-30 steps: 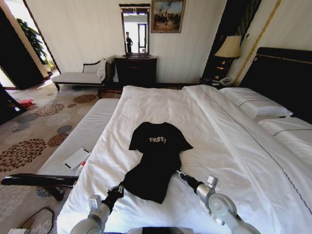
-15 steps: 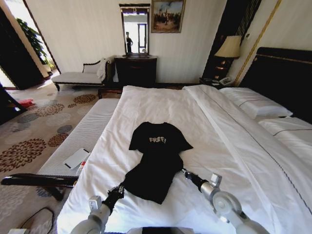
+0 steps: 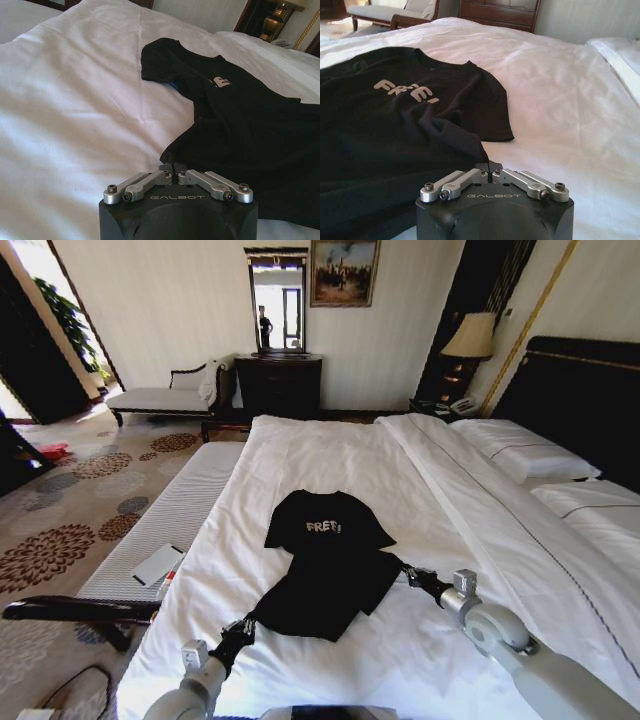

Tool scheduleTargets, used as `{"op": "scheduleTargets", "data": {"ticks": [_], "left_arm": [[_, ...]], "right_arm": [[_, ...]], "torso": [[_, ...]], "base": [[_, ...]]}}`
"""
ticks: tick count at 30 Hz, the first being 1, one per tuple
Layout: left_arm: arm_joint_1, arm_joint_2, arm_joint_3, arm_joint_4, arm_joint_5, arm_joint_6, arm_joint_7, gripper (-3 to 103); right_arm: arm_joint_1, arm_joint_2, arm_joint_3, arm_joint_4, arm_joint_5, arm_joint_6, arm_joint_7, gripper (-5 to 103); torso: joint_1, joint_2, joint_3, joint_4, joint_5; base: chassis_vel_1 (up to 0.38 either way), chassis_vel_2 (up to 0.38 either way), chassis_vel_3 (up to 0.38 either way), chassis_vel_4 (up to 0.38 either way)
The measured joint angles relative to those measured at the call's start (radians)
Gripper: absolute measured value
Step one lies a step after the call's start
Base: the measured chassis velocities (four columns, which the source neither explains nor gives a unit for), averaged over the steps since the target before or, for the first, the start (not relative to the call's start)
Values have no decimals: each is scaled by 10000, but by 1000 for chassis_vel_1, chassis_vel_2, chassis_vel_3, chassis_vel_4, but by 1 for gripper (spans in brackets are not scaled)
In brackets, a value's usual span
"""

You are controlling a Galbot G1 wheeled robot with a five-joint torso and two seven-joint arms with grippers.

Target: Fold the clothes on the bed.

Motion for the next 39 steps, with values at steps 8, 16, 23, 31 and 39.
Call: {"op": "scheduleTargets", "data": {"ticks": [8,16,23,31,39], "left_arm": [[-102,-1,201,-14,99,-2,-38,0],[-134,23,177,-15,96,-4,-29,0],[-180,2,212,16,106,-17,-3,0],[-240,23,316,52,115,-21,5,0],[-178,16,351,16,151,-21,-6,0]], "right_arm": [[-754,1055,336,739,1000,110,238,15],[-2051,1763,1781,1809,2357,150,255,37],[-3620,2671,2711,2876,5280,-918,578,69],[-3688,3849,2120,3012,5806,-1353,776,89],[-3456,4404,1638,2535,5872,-1455,942,77]], "torso": [[0,0,0,1,3],[0,0,-2,0,0],[-1,0,-2,-1,1],[-1,0,-1,1,1],[-1,1,-1,2,1]], "base": [[0,0,0,0],[0,0,0,0],[0,0,0,0],[0,0,0,0],[0,0,0,0]]}}
